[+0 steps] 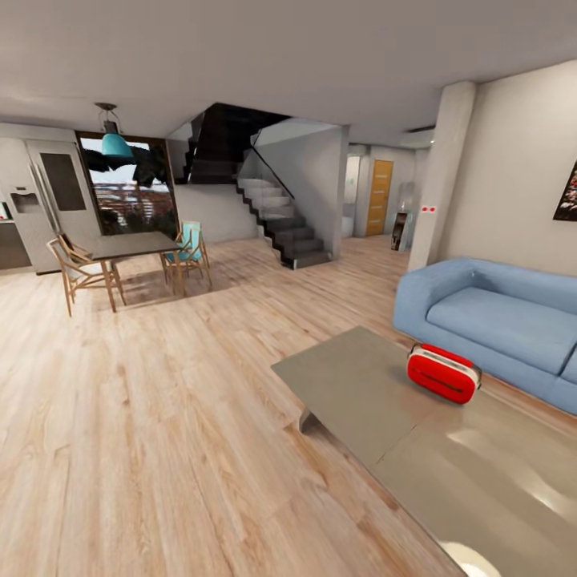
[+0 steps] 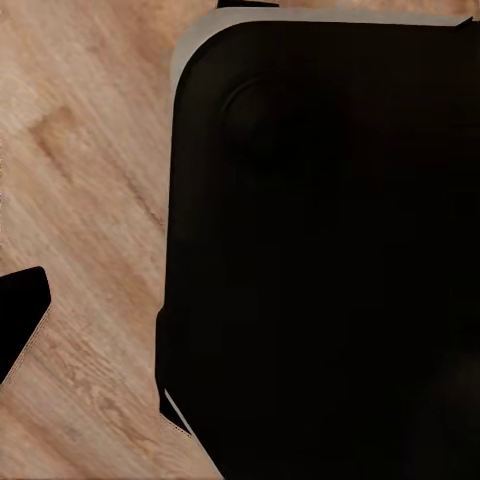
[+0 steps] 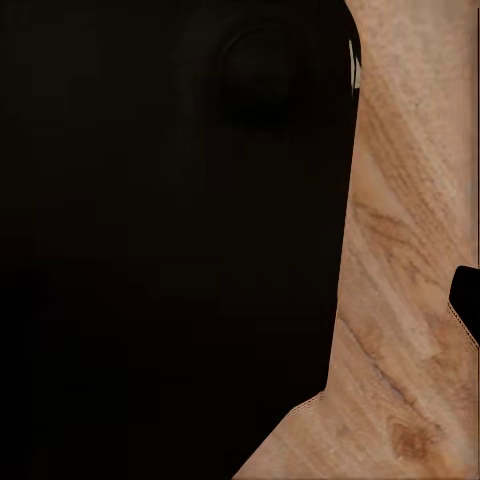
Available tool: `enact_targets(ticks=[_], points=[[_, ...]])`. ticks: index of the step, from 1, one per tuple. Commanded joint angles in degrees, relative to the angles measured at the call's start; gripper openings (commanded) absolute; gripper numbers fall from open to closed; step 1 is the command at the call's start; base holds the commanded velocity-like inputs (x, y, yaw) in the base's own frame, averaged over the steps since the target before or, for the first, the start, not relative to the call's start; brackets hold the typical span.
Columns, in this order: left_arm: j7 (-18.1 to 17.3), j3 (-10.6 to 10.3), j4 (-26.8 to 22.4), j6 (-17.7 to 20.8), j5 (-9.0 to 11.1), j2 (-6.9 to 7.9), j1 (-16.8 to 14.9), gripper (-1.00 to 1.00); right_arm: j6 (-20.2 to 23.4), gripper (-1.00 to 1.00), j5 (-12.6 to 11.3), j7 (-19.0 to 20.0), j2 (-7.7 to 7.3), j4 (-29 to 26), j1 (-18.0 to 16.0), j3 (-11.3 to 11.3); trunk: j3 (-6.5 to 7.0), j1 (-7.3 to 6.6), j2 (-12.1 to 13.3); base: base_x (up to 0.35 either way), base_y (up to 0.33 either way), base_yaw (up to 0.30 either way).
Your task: Turn on the radio receiver that's on the table in the living room.
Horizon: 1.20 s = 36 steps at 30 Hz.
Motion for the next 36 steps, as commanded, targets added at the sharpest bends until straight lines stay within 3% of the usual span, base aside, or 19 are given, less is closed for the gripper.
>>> enact_targets(ticks=[1, 18, 36], points=[[0.0, 0.0, 0.0, 0.0, 0.01, -0.02, 0.0, 1.0, 0.0, 1.0, 0.0, 0.0, 0.0, 0.0, 0.0, 0.0, 0.0, 0.0, 0.0, 0.328, 0.0, 0.0], [0.0, 0.0, 0.0, -0.02, 0.04, -0.1, 0.0, 1.0, -0.03, 1.0, 0.0, -0.09, 0.0, 0.0, 0.0, -0.07, 0.0, 0.0, 0.0, 0.328, 0.0, -0.009], [0.0, 0.0, 0.0, 0.0, 0.01, -0.09, 0.0, 1.0, -0.09, 1.0, 0.0, -0.09, 0.0, 0.0, 0.0, -0.09, 0.0, 0.0, 0.0, 0.328, 0.0, -0.247]])
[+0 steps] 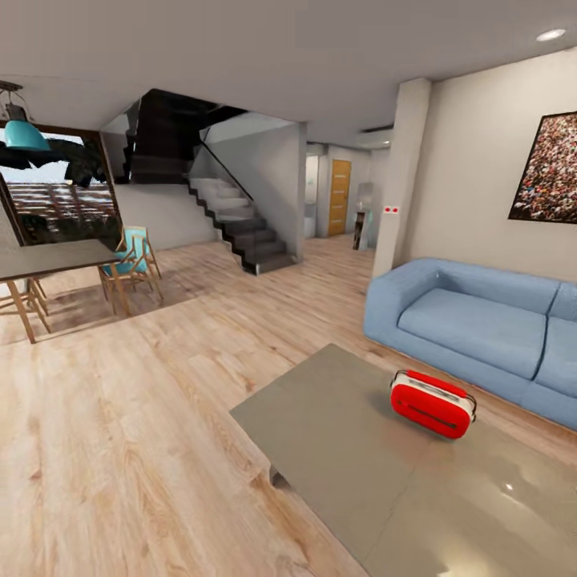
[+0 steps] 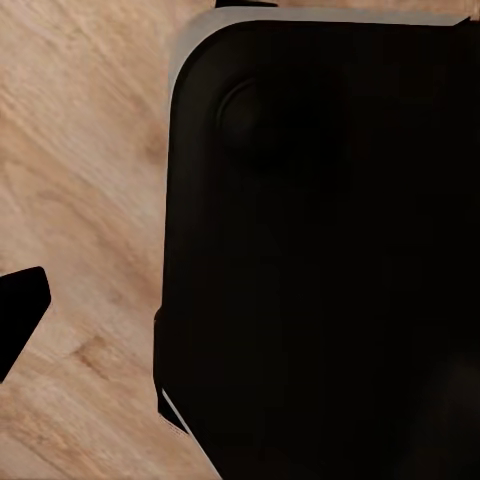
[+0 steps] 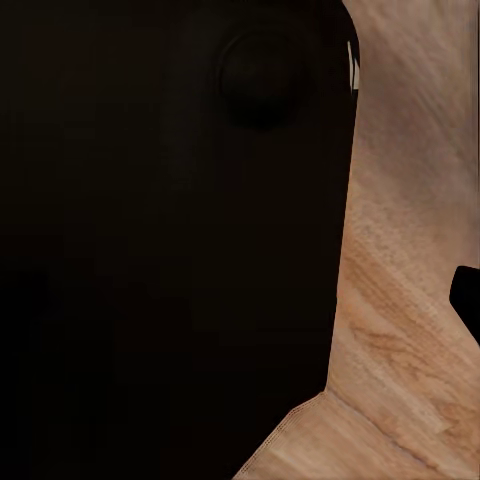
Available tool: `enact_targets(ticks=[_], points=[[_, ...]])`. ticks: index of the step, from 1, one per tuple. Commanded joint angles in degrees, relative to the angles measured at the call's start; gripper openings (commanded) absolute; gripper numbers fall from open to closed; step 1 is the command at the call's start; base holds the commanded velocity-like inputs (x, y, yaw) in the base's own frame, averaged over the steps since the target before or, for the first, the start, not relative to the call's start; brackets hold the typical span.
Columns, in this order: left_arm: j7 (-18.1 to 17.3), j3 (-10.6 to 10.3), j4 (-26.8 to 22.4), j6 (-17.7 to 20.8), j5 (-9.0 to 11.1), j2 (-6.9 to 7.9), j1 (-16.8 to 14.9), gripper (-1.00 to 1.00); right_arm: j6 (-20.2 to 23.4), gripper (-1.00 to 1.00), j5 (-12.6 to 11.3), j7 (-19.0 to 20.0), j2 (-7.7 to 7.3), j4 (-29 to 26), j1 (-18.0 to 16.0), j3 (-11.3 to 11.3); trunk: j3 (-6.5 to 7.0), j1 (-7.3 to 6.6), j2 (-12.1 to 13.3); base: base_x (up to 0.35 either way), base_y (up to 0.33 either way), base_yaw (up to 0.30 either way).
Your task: Turn on the radio receiver that's on the table in the living room.
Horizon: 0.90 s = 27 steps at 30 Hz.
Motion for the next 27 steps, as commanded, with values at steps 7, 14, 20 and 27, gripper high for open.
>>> enact_targets(ticks=[7, 14, 20, 27], points=[[0.0, 0.0, 0.0, -0.06, -0.01, 0.03, 0.0, 1.0, 0.08, 1.0, 0.0, -0.06, 0.0, 0.0, 0.0, 0.0, 0.0, 0.0, 0.0, 0.328, 0.0, -0.059], [-0.08, 0.0, 0.0, -0.09, 0.02, 0.16, 0.0, 1.0, 0.09, 1.0, 0.0, -0.11, 0.0, 0.0, 0.0, 0.0, 0.0, 0.0, 0.0, 0.328, 0.0, -0.003], [-0.09, -0.04, 0.0, -0.14, -0.01, 0.25, 0.0, 1.0, 0.09, 1.0, 0.0, -0.17, 0.0, 0.0, 0.0, 0.0, 0.0, 0.0, 0.0, 0.328, 0.032, 0.0], [-0.09, -0.09, 0.0, -0.25, -0.12, 0.21, 0.0, 1.0, 0.07, 1.0, 0.0, -0.17, 0.0, 0.0, 0.0, 0.0, 0.0, 0.0, 0.0, 0.144, 0.048, -0.004]])
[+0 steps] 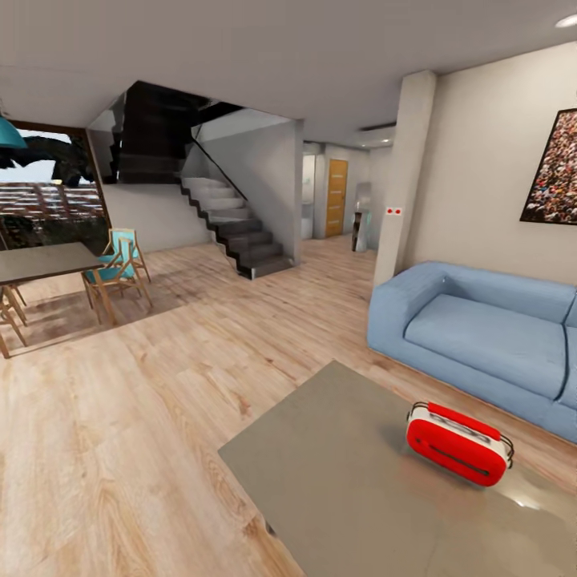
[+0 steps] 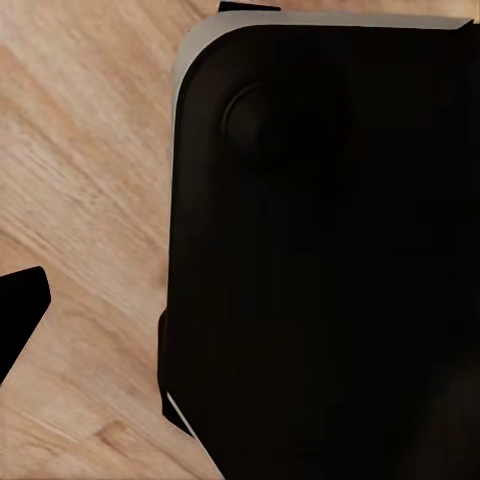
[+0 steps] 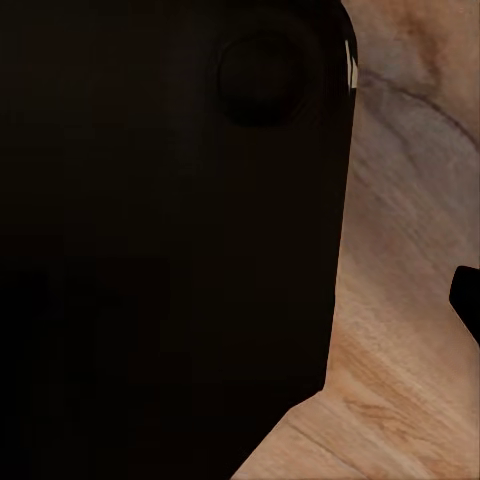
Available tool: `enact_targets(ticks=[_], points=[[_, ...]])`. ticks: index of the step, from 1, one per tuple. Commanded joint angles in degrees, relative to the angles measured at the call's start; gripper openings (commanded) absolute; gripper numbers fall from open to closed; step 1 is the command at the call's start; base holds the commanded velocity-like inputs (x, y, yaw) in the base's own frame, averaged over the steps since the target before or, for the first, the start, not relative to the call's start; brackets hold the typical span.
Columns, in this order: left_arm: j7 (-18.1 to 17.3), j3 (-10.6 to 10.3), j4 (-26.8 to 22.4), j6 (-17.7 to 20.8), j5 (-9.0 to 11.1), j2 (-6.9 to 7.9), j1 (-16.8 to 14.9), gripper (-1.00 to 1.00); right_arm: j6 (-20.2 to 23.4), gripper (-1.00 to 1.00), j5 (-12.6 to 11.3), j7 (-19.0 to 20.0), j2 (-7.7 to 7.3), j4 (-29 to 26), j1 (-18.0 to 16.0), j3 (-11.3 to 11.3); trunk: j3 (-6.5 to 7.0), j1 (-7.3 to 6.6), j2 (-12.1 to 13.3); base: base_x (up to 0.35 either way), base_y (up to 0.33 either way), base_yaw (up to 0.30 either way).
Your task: Turn on the radio receiver that's on the table in the living room.
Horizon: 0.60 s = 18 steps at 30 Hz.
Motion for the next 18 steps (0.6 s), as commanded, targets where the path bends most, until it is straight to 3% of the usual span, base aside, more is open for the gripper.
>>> enact_targets(ticks=[1, 18], points=[[0.0, 0.0, 0.0, 0.0, 0.0, -0.01, 0.0, 1.0, -0.01, 1.0, 0.0, 0.0, 0.0, 0.0, 0.0, 0.0, 0.0, 0.0, 0.0, 0.027, 0.01, -0.058], [0.0, 0.0, 0.0, -0.01, -0.01, -0.03, 0.0, 1.0, -0.07, 1.0, 0.0, 0.0, 0.0, 0.0, 0.0, 0.0, 0.0, 0.0, 0.0, 0.003, 0.001, -0.251]])
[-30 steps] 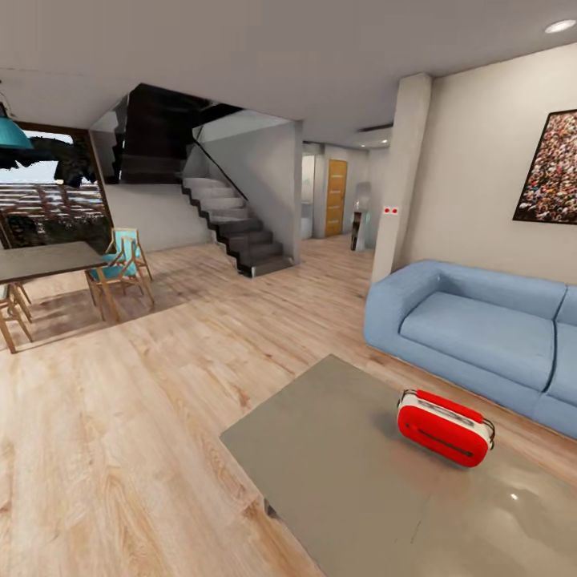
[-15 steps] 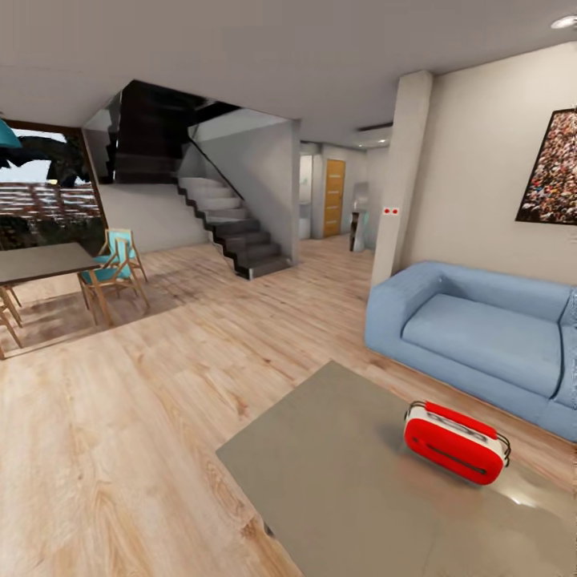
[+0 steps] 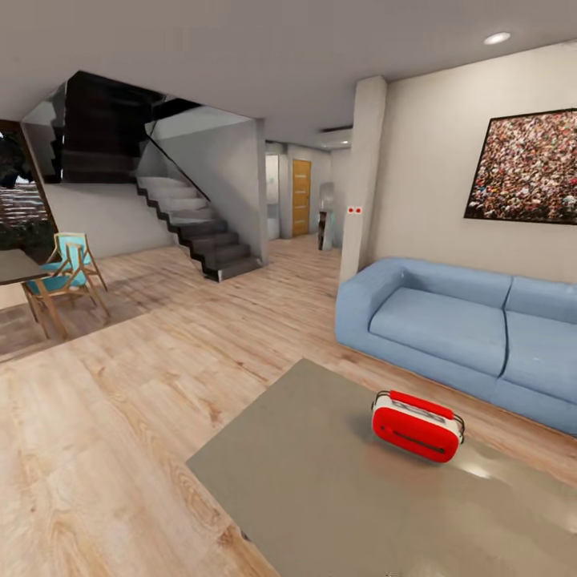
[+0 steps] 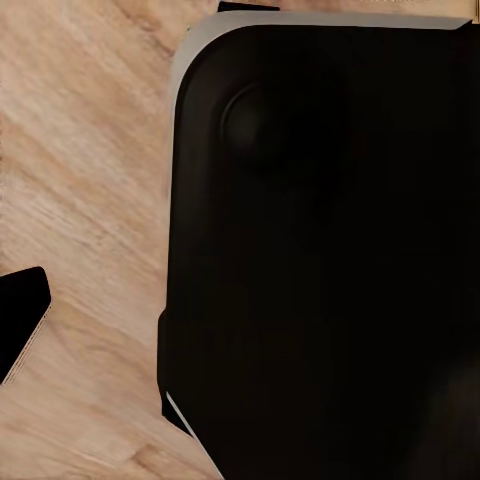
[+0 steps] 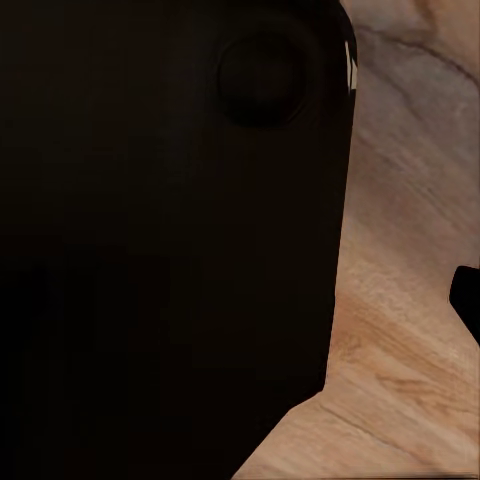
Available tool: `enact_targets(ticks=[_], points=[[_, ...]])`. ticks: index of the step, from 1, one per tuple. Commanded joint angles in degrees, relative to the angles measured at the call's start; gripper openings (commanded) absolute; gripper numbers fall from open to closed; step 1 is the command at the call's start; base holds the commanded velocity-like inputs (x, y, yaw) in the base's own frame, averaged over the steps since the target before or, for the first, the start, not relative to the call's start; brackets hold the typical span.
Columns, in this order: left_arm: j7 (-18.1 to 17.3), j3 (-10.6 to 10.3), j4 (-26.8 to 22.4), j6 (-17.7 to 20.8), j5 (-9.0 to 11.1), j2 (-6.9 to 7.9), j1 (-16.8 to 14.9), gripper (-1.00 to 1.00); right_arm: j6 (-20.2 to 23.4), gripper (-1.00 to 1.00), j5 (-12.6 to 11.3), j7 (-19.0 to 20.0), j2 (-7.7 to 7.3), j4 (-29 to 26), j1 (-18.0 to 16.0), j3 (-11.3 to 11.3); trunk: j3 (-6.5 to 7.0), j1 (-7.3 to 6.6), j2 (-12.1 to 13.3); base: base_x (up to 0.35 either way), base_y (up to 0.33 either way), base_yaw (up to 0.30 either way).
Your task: Turn on the radio receiver that's on the table in the living room.
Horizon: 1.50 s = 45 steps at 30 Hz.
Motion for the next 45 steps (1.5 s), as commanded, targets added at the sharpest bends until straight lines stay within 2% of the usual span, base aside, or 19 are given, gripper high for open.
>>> enact_targets(ticks=[1, 10, 24, 31, 45], points=[[0.0, 0.0, 0.0, 0.0, 0.0, 0.0, 0.0, 1.0, 0.0, 1.0, 0.0, 0.0, 0.0, 0.0, 0.0, 0.0, 0.0, 0.0, 0.0, 0.0, 0.0, -0.282], [-0.55, 0.0, 0.0, 0.0, 0.0, 0.08, 0.0, 1.0, 0.08, 1.0, 0.0, 0.0, 0.0, 0.0, 0.0, 0.0, 0.0, 0.0, 0.0, 0.105, 0.089, -0.122], [-0.68, 0.0, 0.0, 0.0, 0.0, 0.02, 0.0, 1.0, 0.09, 1.0, 0.0, 0.0, 0.0, 0.0, 0.0, 0.0, 0.0, 0.0, 0.0, 0.283, 0.195, -0.002], [-0.12, 0.0, -0.02, 0.0, 0.0, 0.0, 0.0, 1.0, 0.07, 1.0, 0.0, 0.0, 0.0, 0.0, 0.0, 0.01, 0.0, 0.0, 0.0, 0.291, 0.056, -0.009], [0.0, 0.0, -0.03, 0.0, 0.0, -0.15, 0.0, 1.0, 0.0, 1.0, 0.0, 0.0, 0.0, 0.0, 0.0, 0.0, 0.0, 0.0, 0.0, 0.026, 0.002, -0.252]])
